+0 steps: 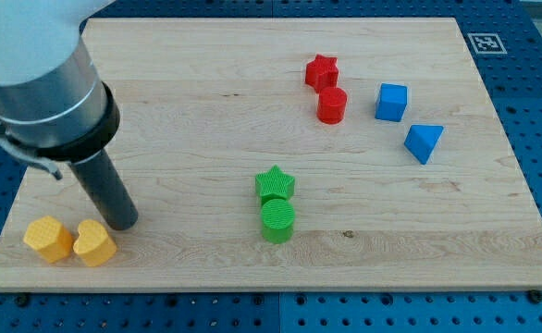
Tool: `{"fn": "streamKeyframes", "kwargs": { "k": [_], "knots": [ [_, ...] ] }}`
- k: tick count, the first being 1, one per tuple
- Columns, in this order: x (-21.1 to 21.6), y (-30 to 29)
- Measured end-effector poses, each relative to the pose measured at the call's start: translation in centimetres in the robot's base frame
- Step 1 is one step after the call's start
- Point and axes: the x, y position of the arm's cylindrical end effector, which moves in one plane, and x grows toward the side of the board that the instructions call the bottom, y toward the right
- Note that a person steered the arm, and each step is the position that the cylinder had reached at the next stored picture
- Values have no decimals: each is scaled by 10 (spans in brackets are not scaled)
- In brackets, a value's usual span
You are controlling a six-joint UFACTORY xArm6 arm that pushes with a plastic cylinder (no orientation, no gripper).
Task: Slide the blue cube to the top right
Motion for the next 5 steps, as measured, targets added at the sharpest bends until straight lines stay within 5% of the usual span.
{"fn": "streamKeyframes", "kwargs": {
  "k": [2, 5],
  "knots": [
    [-88, 33],
    [-91, 41]
  ]
}}
